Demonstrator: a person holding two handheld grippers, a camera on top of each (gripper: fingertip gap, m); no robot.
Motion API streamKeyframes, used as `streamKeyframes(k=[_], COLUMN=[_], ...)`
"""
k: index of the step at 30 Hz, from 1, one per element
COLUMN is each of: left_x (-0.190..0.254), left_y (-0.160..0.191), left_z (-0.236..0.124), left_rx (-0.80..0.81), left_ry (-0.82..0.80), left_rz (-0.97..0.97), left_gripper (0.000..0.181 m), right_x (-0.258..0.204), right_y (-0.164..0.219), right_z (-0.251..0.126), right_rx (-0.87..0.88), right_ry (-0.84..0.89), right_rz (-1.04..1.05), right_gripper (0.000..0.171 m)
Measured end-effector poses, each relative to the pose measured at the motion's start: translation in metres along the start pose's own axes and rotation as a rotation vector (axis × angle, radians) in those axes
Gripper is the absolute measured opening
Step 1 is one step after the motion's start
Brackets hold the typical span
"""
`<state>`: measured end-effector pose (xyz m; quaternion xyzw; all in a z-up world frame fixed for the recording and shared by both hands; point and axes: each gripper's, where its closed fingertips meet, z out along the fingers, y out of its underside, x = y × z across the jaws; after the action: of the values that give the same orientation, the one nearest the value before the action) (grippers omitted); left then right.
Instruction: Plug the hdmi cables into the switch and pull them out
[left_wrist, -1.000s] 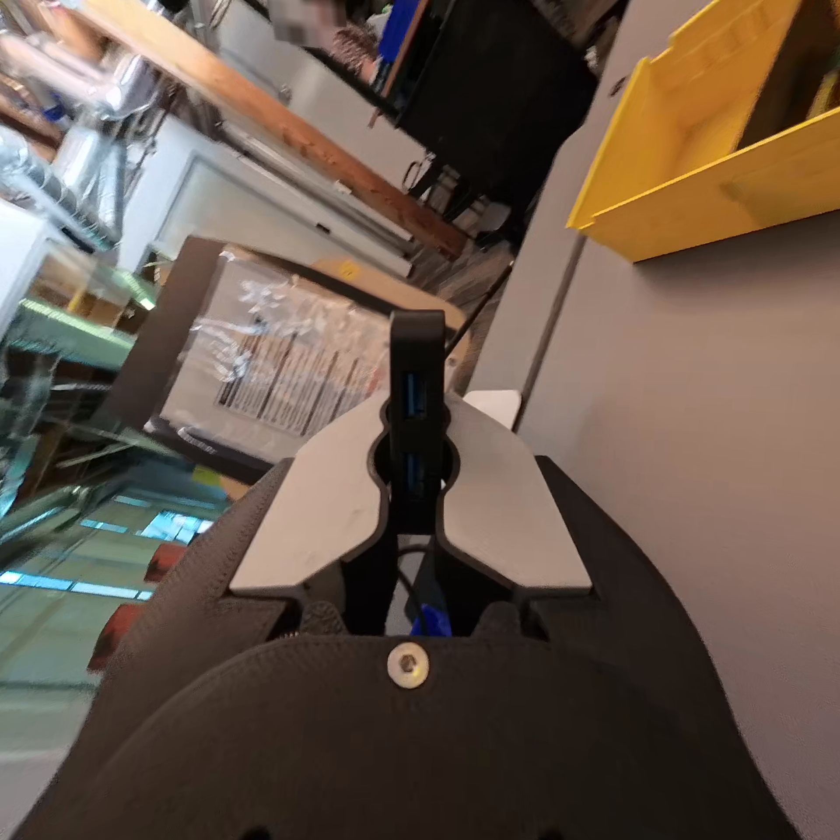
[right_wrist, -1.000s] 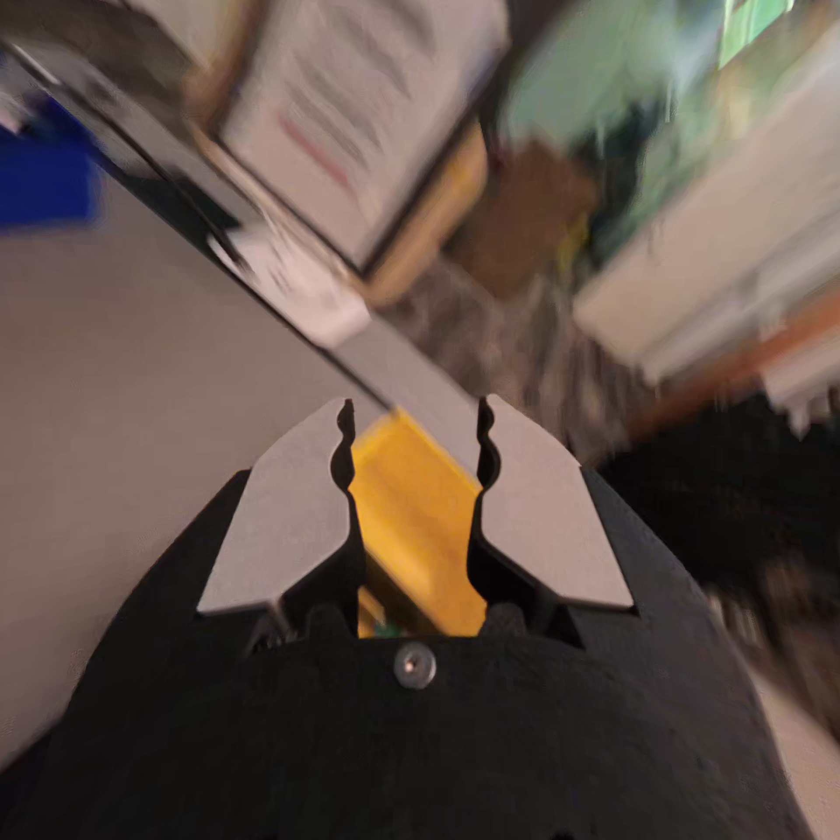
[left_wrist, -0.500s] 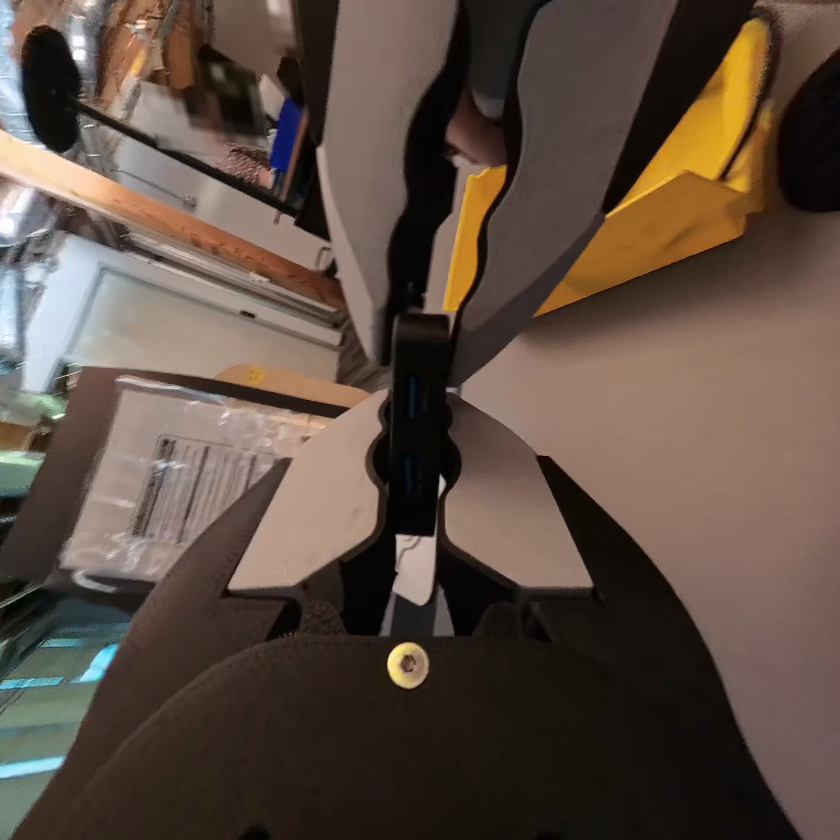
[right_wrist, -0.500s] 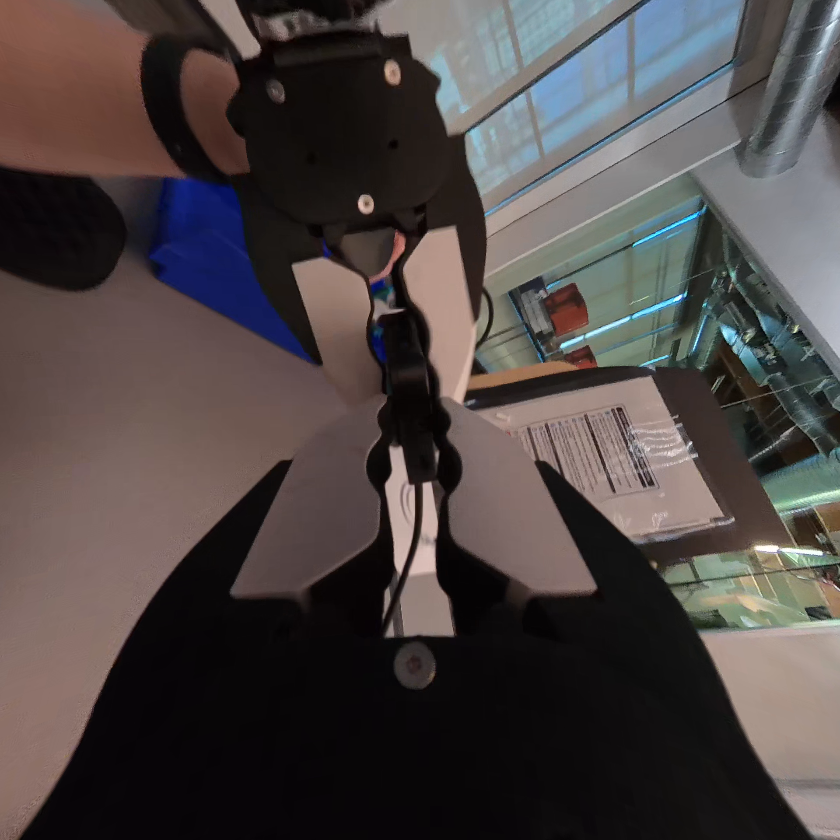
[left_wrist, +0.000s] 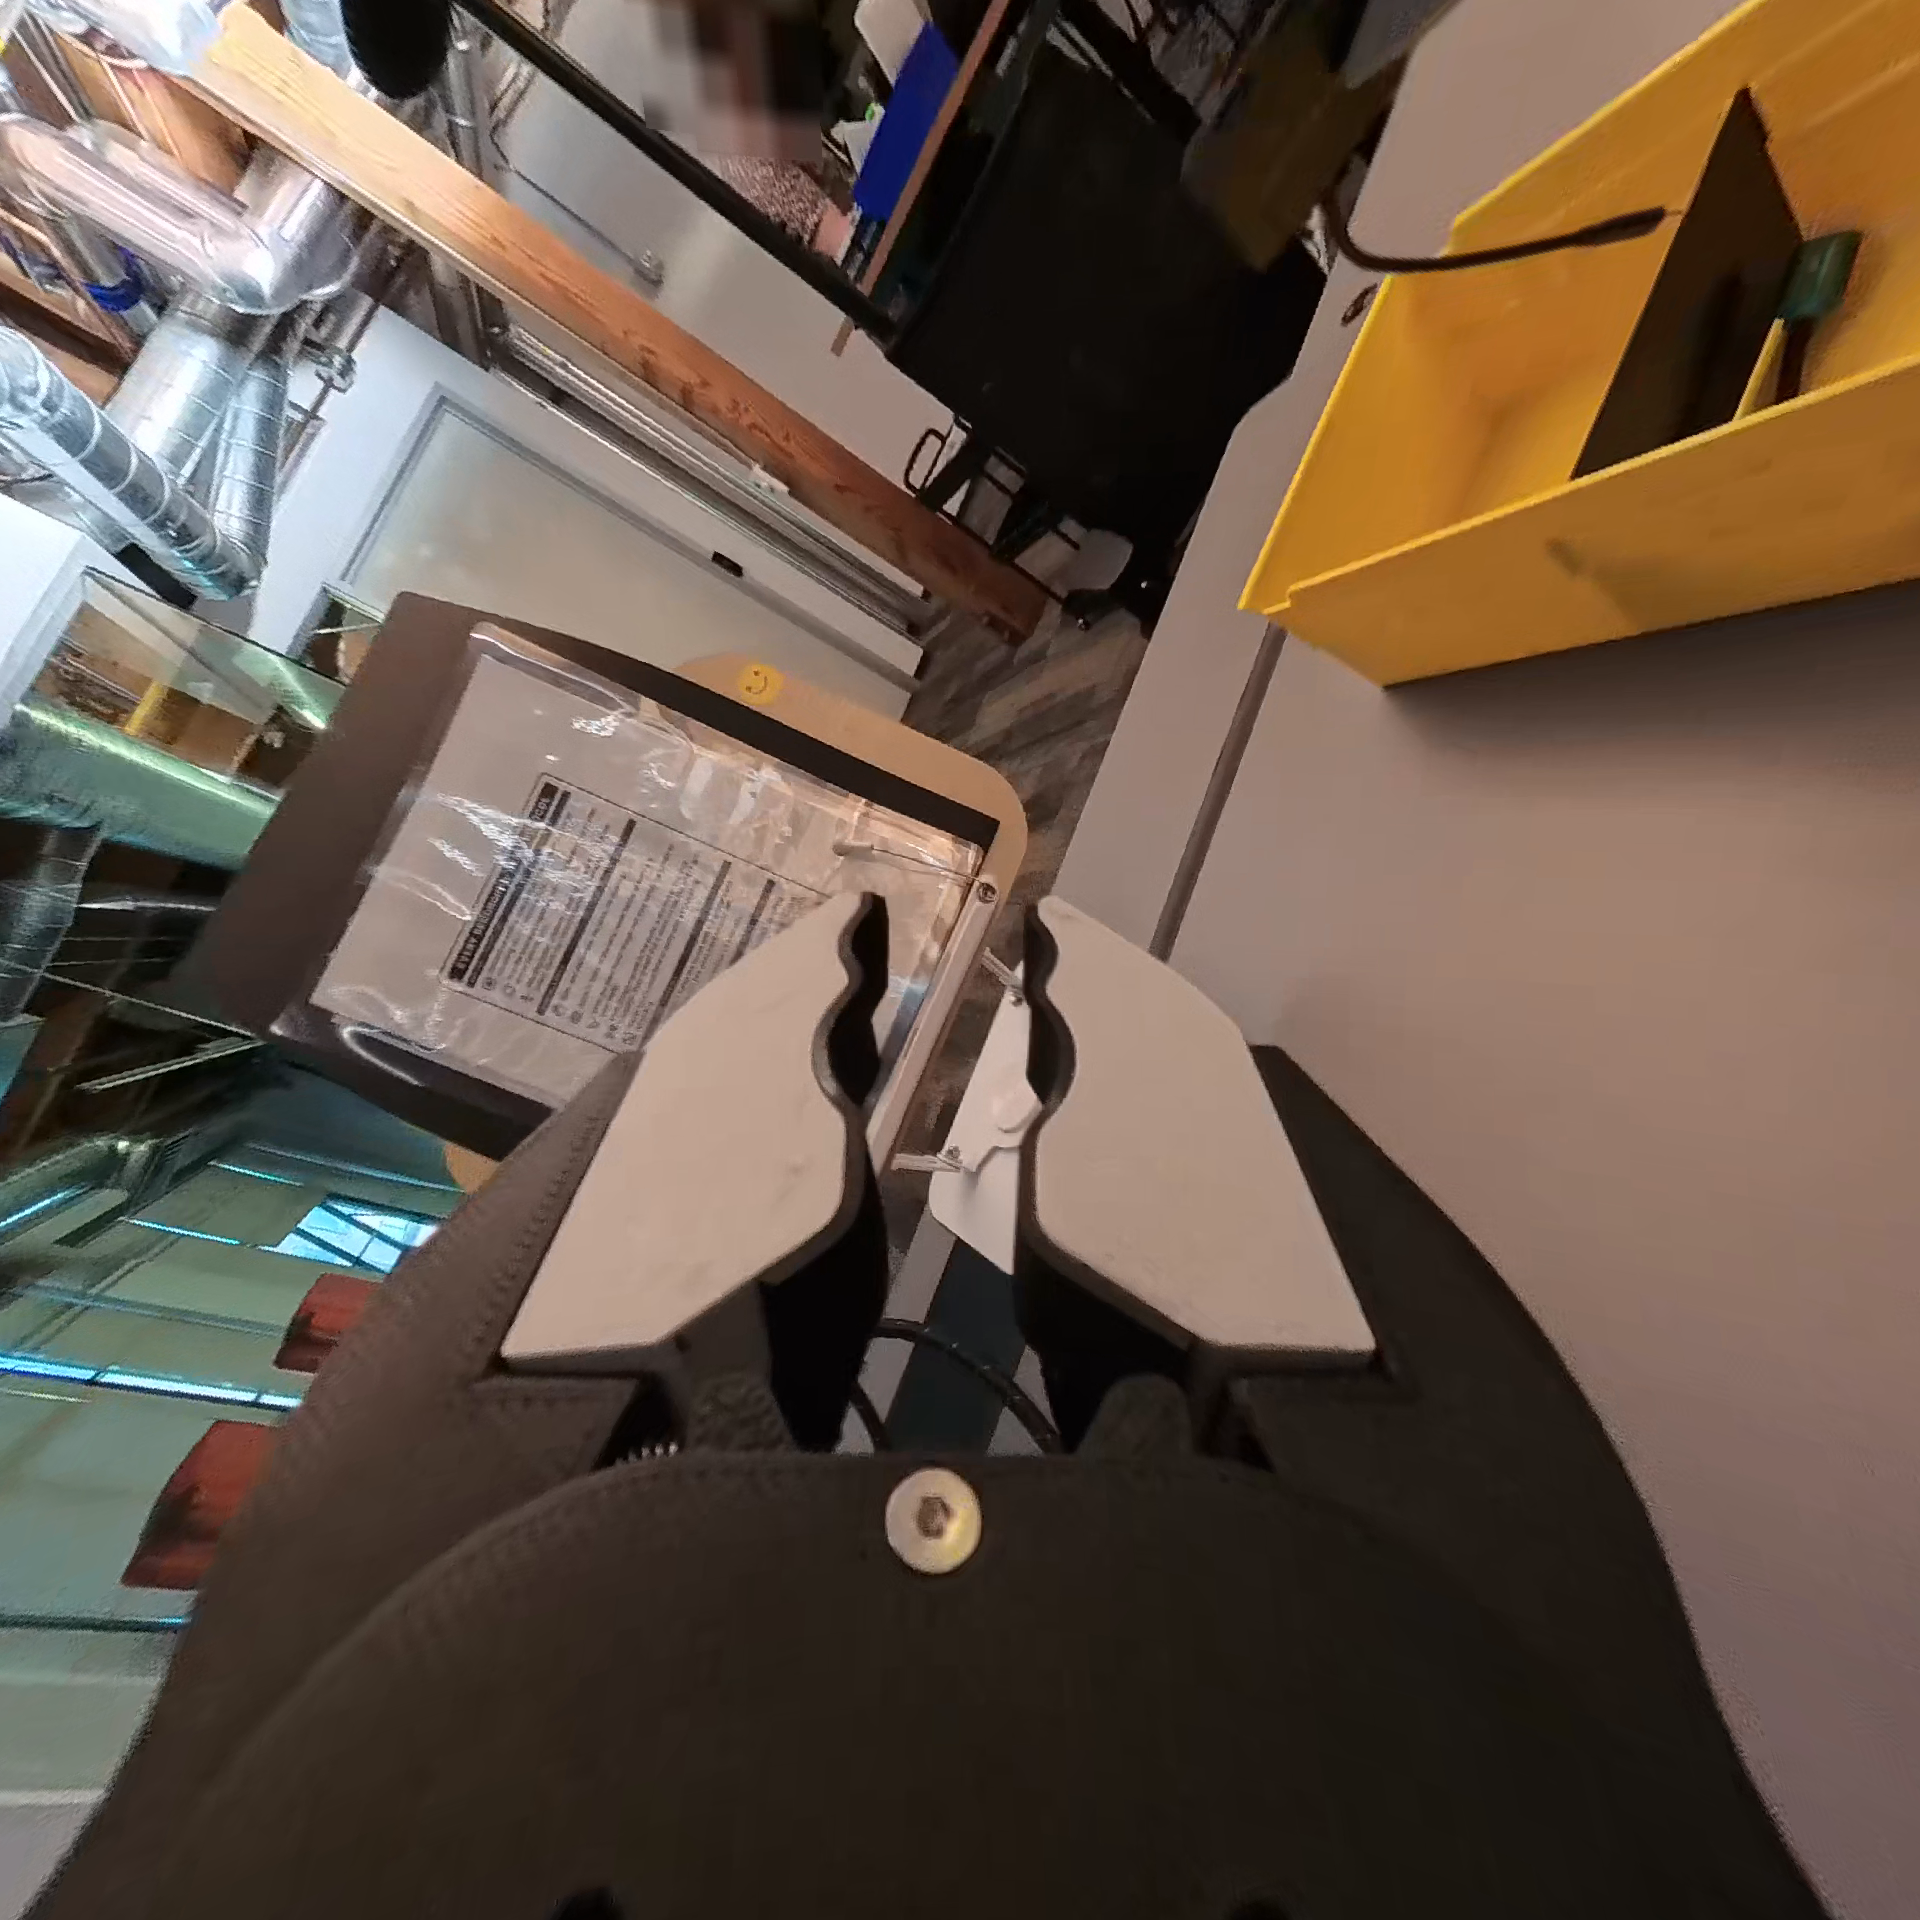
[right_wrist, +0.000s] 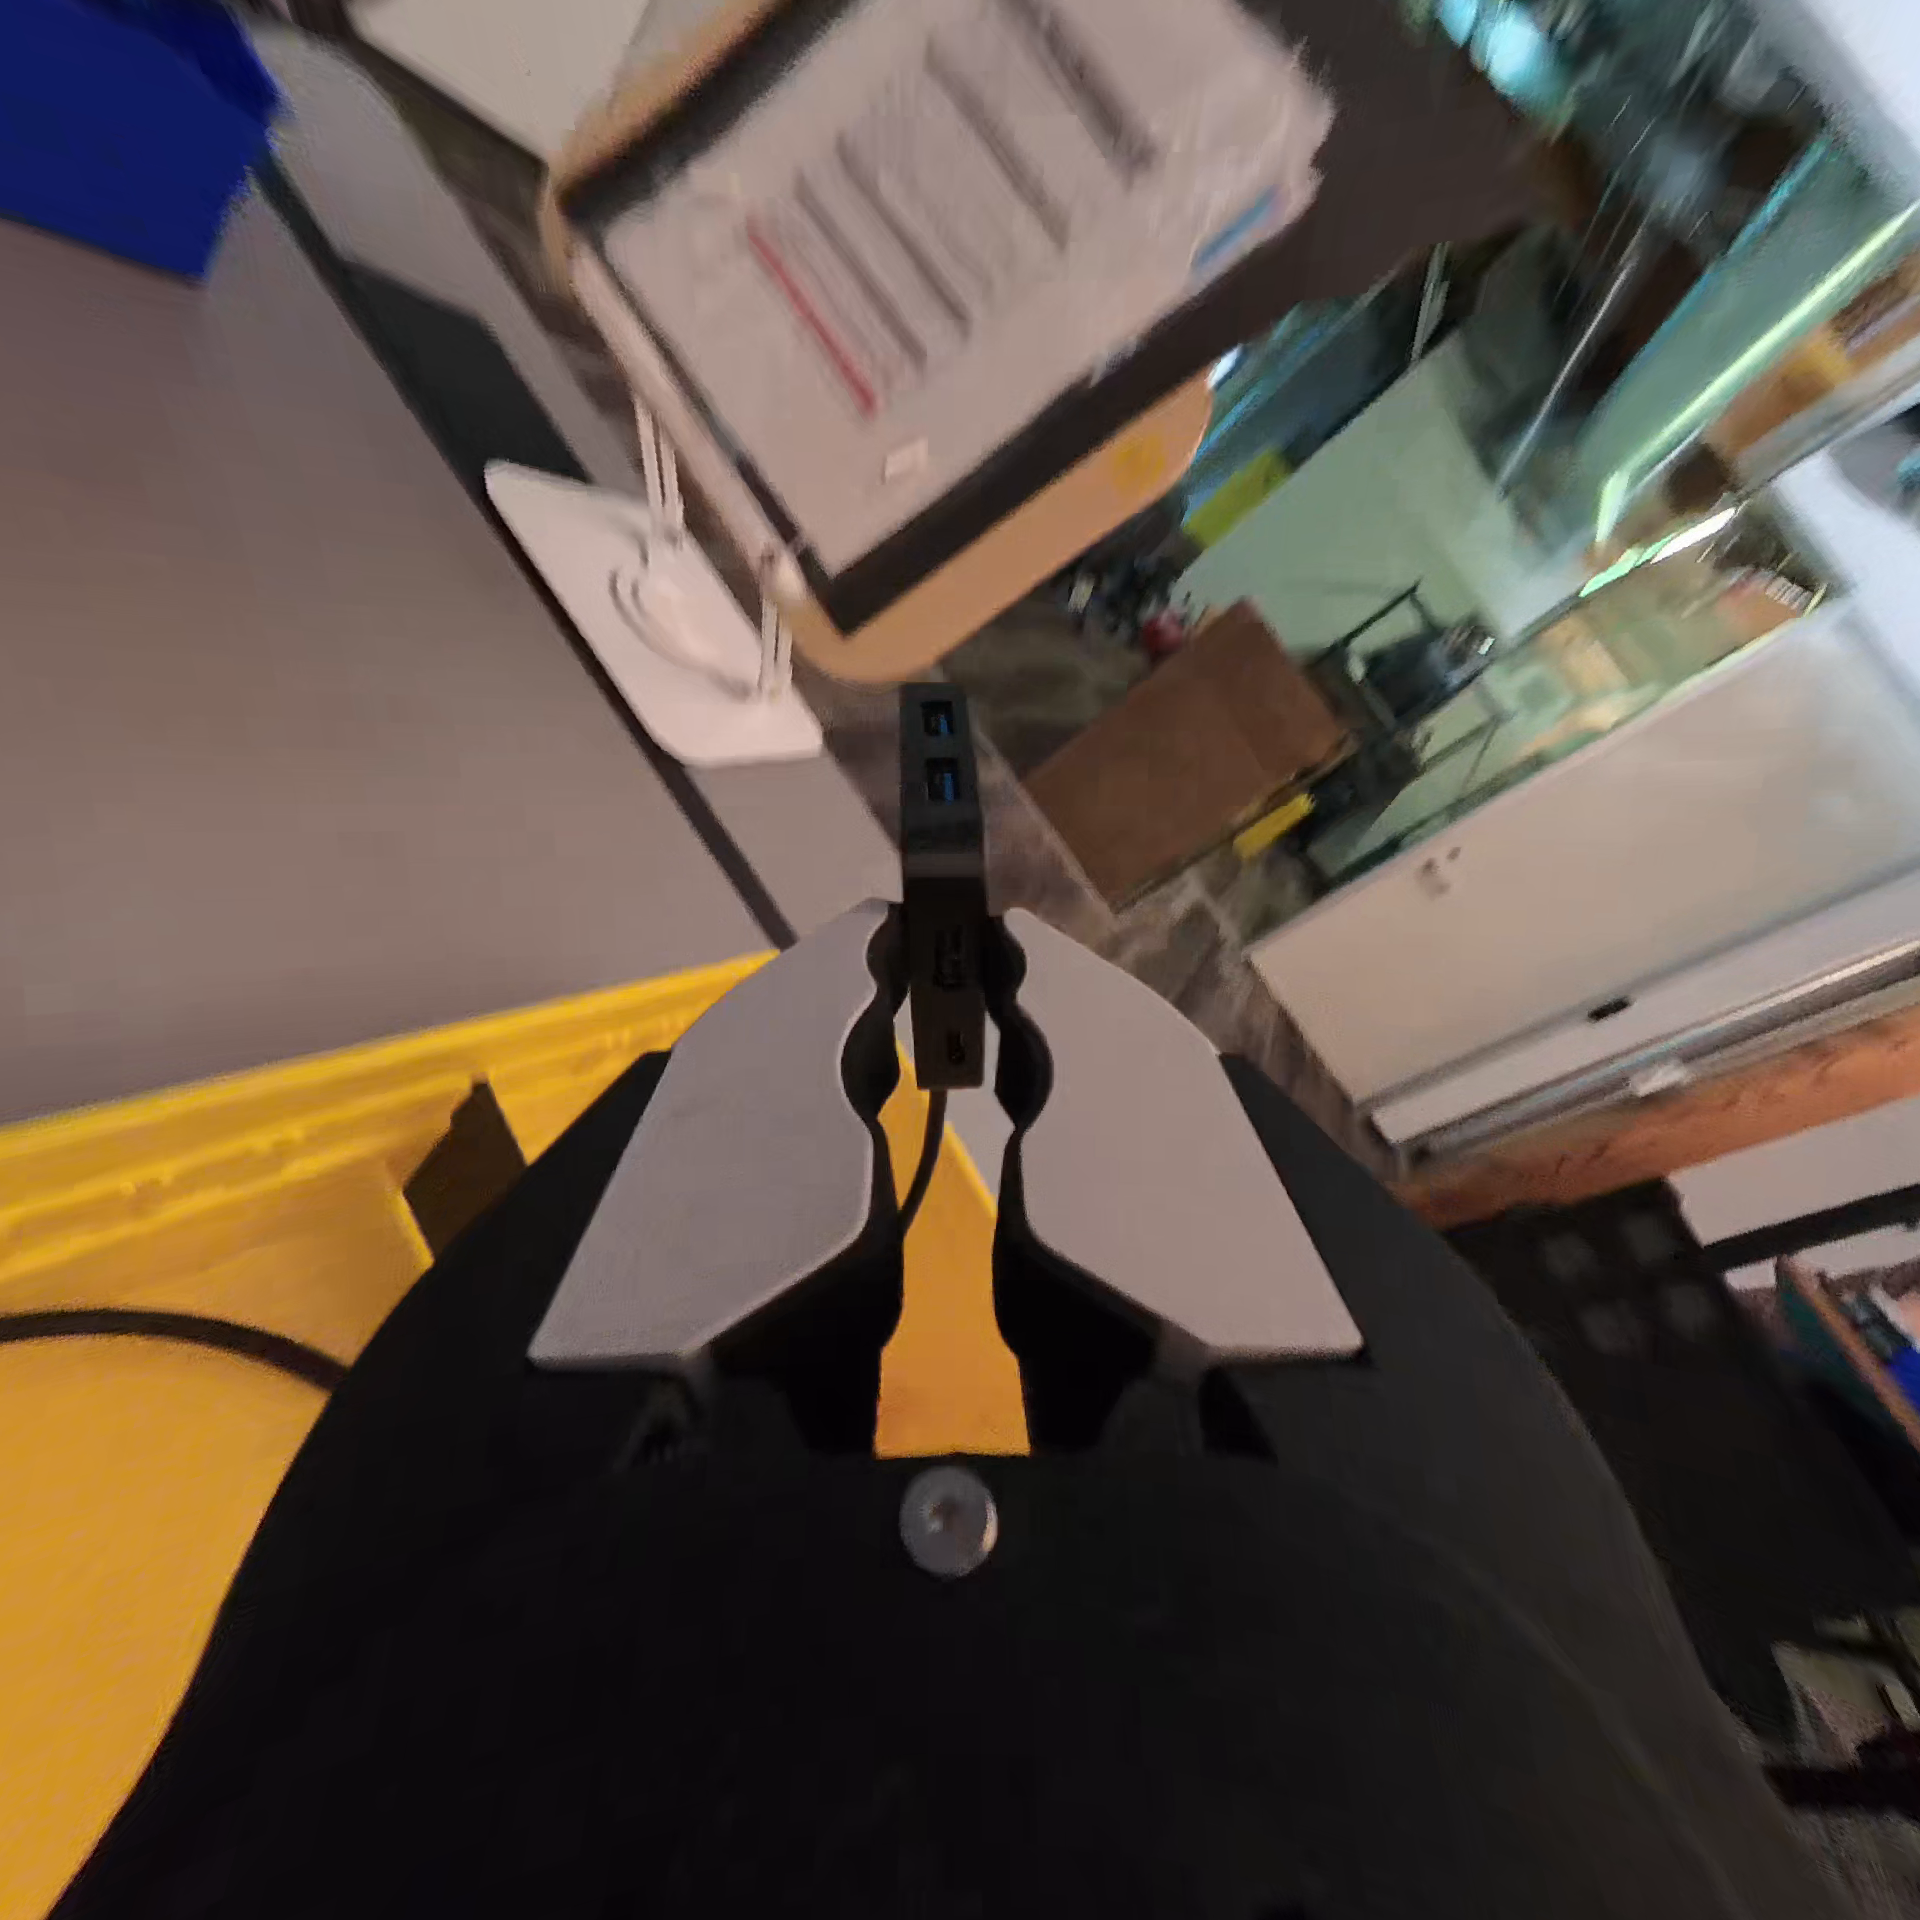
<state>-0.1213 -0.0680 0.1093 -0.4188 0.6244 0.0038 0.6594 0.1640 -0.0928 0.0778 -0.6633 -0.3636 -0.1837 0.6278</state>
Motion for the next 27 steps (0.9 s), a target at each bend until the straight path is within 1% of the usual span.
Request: streamKeyframes(k=[2, 5, 9, 12, 14, 15, 17, 19, 20, 21, 23, 25, 27], left_x=[0.004, 0.007, 0.008, 0.007, 0.006, 0.005, 0.004, 0.001, 0.000, -0.001, -0.002, -0.002, -0.002], left_y=[0.001, 0.001, 0.003, 0.006, 0.006, 0.007, 0.008, 0.010, 0.011, 0.012, 0.012, 0.013, 0.014], left_z=[0.004, 0.005, 0.006, 0.005, 0.004, 0.004, 0.002, 0.001, 0.000, -0.001, -0.001, -0.002, -0.001], left_rx=[-0.008, -0.012, -0.024, -0.039, -0.044, -0.046, -0.053, -0.060, -0.062, -0.063, -0.064, -0.066, -0.069], left_ry=[0.017, 0.023, 0.032, 0.033, 0.032, 0.032, 0.034, 0.027, 0.024, 0.024, 0.024, 0.027, 0.030], left_rz=[-0.008, 0.002, -0.002, -0.002, -0.003, -0.005, -0.010, -0.013, -0.015, -0.019, -0.021, -0.021, -0.021], left_gripper=[0.022, 0.022, 0.019, 0.019, 0.019, 0.018, 0.015, 0.014, 0.015, 0.015, 0.015, 0.015, 0.015], right_x=[-0.005, -0.015, -0.037, -0.061, -0.070, -0.071, -0.064, -0.058, -0.063, -0.074, -0.109, -0.143, -0.161], right_y=[0.026, 0.048, 0.094, 0.131, 0.141, 0.140, 0.126, 0.112, 0.105, 0.095, 0.067, 0.047, 0.040], right_z=[0.013, 0.028, 0.049, 0.058, 0.060, 0.057, 0.045, 0.017, -0.002, -0.020, -0.053, -0.080, -0.086], right_rx=[-0.090, -0.186, -0.426, -0.609, -0.681, -0.700, -0.665, -0.657, -0.669, -0.660, -0.593, -0.552, -0.565], right_ry=[-0.009, -0.038, -0.111, -0.201, -0.228, -0.244, -0.244, -0.270, -0.322, -0.400, -0.620, -0.840, -0.953], right_rz=[-0.010, -0.043, -0.068, -0.028, 0.050, 0.089, 0.140, 0.212, 0.272, 0.345, 0.469, 0.487, 0.454], right_gripper=[0.014, 0.015, 0.014, 0.015, 0.018, 0.021, 0.026, 0.028, 0.030, 0.032, 0.036, 0.032, 0.028])
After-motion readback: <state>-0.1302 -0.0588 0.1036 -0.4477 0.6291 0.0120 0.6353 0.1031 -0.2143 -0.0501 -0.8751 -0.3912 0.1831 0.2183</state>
